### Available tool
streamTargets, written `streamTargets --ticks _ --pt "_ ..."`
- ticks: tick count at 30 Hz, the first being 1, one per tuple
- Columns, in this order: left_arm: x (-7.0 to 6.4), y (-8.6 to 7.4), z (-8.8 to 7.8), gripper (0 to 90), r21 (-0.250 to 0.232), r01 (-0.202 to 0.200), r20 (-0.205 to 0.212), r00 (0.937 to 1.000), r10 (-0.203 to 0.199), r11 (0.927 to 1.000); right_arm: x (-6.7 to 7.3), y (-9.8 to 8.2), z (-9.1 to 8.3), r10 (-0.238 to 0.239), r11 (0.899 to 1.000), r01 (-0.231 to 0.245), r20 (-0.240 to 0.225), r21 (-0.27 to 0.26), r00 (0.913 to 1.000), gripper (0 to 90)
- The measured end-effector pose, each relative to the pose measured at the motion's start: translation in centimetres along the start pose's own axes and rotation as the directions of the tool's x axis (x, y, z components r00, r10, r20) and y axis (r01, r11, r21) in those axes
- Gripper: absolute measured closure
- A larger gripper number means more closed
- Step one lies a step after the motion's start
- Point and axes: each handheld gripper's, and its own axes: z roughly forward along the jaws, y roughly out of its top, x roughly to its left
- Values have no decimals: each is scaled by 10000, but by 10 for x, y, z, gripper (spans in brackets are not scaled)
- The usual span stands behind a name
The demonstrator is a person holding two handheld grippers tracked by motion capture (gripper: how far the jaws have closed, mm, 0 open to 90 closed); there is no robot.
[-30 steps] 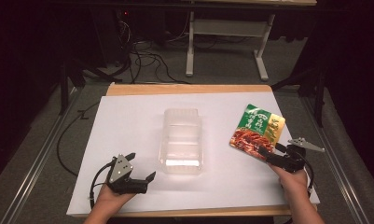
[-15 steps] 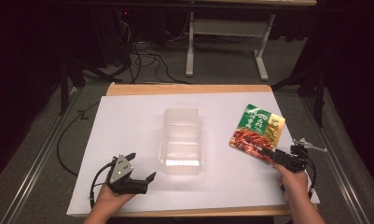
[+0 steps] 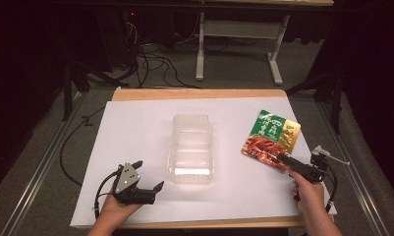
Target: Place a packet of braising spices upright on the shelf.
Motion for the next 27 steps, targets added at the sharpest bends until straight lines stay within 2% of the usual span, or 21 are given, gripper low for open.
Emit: streamTargets --ticks 4,5,6,7,8,9,10,11,12,15,16,19,23,24,27 --pt "0 0 0 30 -8 -14 5 10000 14 10000 4 -1 0 -206 9998 204 -400 -74 9990 309" --pt "0 0 0 30 -3 -27 1 10000 27 10000 5 -1 1 -261 9997 260 -379 -38 9989 317" --pt "0 0 0 30 3 -37 0 10000 37 10000 6 -2 2 -514 9986 515 -160 85 9986 379" --pt "0 0 0 30 3 -37 0 10000 37 10000 6 -2 2 -514 9986 515 -160 85 9986 379" --pt "0 0 0 30 7 -38 4 10000 38 10000 7 -2 4 -667 9974 663 160 292 9976 399" --pt "0 0 0 30 8 -46 12 10000 46 10000 6 -3 7 -919 9938 874 650 693 9936 445" --pt "0 0 0 30 18 -58 21 10000 58 10000 6 -4 9 -1184 9908 1119 873 759 9891 514" --pt "0 0 0 30 21 -65 36 10000 65 10000 7 -2 10 -1478 9863 1386 1064 891 9833 627" --pt "-1 0 0 30 23 -68 42 10000 68 10000 7 -2 10 -1478 9863 1386 1064 891 9833 627" --pt "0 0 1 30 41 -70 28 10000 70 10000 8 -1 10 -1990 9764 1857 1244 1105 9721 802" --pt "-1 0 0 30 37 -62 26 10000 62 10000 9 -1 9 -2204 9721 2065 1318 1116 9665 809" --pt "-1 0 -1 30 -3 -61 16 10000 61 10000 14 -4 7 -2461 9649 2301 1293 1269 9606 838" --pt "-1 1 -2 30 -102 -2 9 10000 2 9999 27 -13 0 -3080 9458 2898 1209 1468 9437 853" --pt "-1 1 -2 30 -139 11 -3 10000 -11 9999 32 -16 -2 -3291 9385 3109 1169 1501 9370 857" --pt "0 1 -2 30 -120 1 38 10000 0 9999 43 -25 -4 -3545 9265 3354 970 1703 9300 856"
